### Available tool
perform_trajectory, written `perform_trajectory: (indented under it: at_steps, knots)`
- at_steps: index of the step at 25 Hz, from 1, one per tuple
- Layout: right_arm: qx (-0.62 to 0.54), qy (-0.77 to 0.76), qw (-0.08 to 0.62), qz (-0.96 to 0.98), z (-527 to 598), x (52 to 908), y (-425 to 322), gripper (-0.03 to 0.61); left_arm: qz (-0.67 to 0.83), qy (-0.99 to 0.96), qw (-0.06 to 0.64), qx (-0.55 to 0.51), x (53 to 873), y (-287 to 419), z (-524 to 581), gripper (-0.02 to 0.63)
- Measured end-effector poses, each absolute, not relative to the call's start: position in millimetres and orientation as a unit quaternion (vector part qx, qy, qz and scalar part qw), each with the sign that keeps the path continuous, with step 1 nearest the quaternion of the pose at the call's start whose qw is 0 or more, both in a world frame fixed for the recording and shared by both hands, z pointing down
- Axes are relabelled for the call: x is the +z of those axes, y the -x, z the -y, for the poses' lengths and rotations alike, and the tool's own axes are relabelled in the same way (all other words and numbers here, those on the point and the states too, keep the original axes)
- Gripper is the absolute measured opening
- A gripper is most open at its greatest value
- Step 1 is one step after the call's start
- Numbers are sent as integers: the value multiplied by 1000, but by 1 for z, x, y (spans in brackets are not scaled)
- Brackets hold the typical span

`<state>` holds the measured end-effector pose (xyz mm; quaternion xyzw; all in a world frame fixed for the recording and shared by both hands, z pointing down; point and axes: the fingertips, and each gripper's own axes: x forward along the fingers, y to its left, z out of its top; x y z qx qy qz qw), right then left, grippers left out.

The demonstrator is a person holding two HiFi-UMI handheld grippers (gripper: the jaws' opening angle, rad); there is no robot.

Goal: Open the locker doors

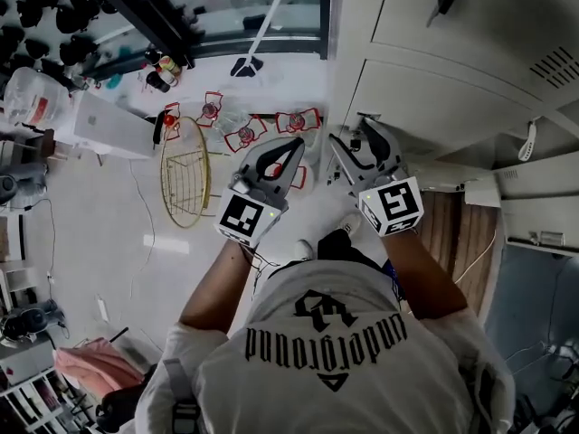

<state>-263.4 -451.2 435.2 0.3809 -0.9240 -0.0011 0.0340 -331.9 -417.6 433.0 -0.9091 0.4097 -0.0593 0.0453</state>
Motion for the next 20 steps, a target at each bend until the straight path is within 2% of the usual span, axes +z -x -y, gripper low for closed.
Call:
perform_trajectory:
  at_steps: [2, 16, 20]
  knots:
    - [-4, -386, 30, 922, 452, 434, 264, 229, -412, 908, 45, -57, 435, 336, 421, 8]
    - [8, -407, 29, 913, 417, 436, 264, 252, -412, 909, 34, -46, 424, 350, 380, 8]
    - [8, -421, 33, 906, 388, 437, 255, 239, -393, 916, 63, -45, 419, 349, 358, 8]
